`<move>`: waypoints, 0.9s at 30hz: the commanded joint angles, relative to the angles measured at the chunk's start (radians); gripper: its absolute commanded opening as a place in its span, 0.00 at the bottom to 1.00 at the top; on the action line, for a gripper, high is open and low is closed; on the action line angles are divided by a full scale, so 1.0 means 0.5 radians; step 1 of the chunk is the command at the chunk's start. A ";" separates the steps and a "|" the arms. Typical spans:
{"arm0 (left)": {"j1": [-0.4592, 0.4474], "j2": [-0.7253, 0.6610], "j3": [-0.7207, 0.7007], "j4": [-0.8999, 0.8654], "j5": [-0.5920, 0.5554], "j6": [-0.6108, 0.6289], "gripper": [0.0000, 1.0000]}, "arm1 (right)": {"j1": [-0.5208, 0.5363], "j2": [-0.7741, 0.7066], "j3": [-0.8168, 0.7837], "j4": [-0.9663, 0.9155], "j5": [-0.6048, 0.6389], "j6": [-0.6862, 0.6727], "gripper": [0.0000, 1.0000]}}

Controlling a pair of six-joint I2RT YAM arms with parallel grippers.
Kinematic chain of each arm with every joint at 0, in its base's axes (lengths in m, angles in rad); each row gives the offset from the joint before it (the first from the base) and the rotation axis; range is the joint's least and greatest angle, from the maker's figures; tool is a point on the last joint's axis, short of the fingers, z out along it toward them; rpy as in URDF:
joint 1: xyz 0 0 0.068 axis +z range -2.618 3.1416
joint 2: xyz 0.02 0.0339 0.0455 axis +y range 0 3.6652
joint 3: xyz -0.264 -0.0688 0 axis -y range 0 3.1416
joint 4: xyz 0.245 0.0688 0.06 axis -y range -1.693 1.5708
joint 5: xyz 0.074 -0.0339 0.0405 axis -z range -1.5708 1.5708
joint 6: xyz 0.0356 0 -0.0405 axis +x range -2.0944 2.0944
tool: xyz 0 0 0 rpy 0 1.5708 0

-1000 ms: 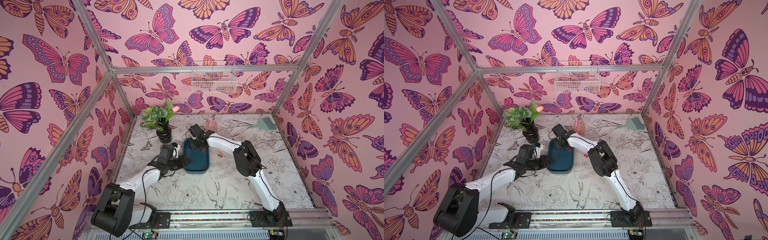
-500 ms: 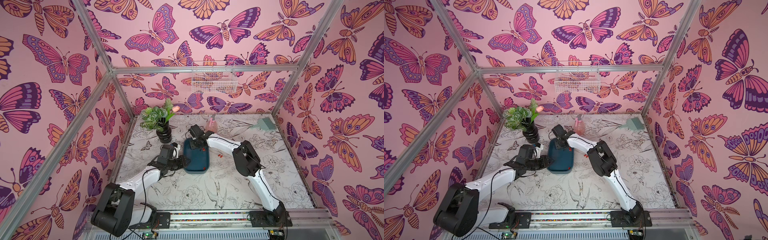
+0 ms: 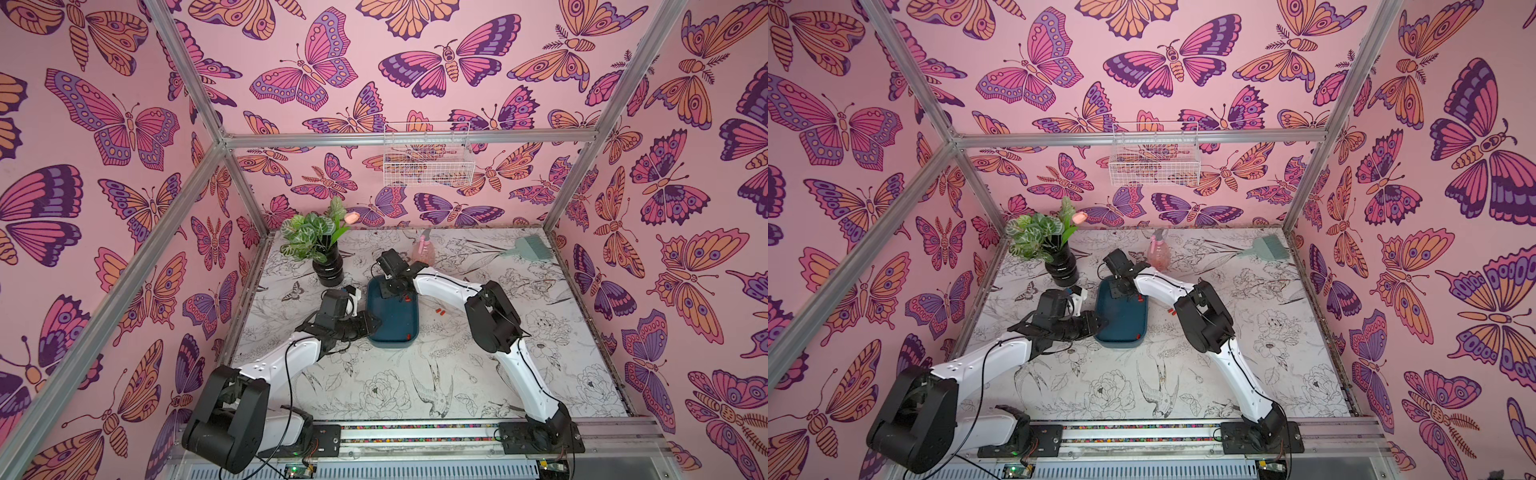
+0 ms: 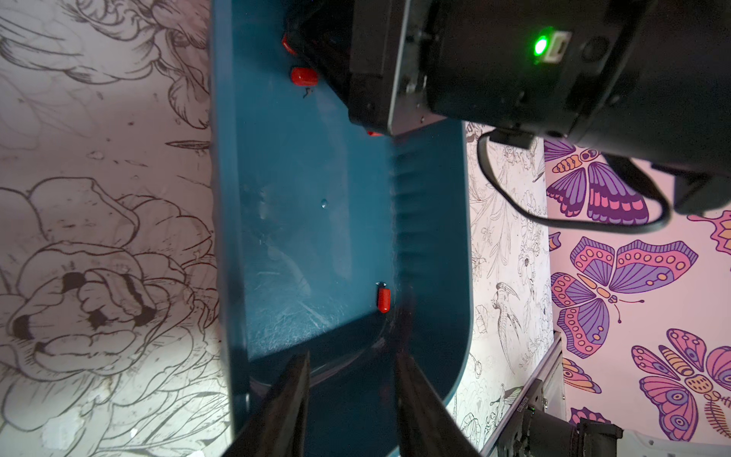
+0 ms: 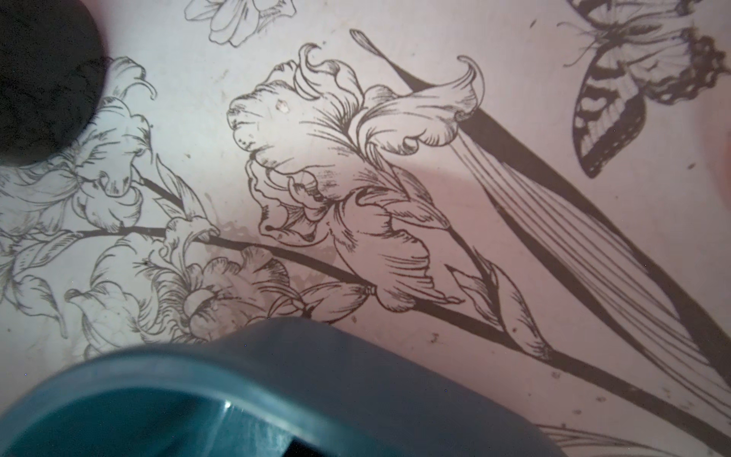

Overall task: Take the screw protection sleeves out of the storage box
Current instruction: Pick up the screw protection sleeve from the storage box, then place the screw protection sleeve at the center of the board.

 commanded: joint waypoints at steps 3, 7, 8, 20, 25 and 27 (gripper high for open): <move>-0.003 0.029 0.019 -0.014 0.009 0.022 0.41 | 0.015 -0.132 -0.084 -0.014 -0.011 -0.014 0.04; -0.006 0.030 0.023 -0.006 0.009 0.020 0.41 | 0.018 -0.254 -0.131 -0.012 -0.011 -0.029 0.03; -0.006 0.030 0.022 -0.006 0.009 0.020 0.41 | 0.015 -0.281 -0.140 -0.015 -0.010 -0.031 0.02; -0.006 0.014 0.021 -0.005 0.009 0.012 0.41 | 0.017 -0.572 -0.343 0.014 -0.067 -0.010 0.02; -0.010 0.020 0.025 -0.006 0.002 0.016 0.41 | 0.015 -0.751 -0.524 0.044 -0.070 0.007 0.02; -0.010 0.024 0.029 -0.006 -0.001 0.014 0.41 | 0.015 -0.832 -0.602 0.045 -0.068 0.008 0.02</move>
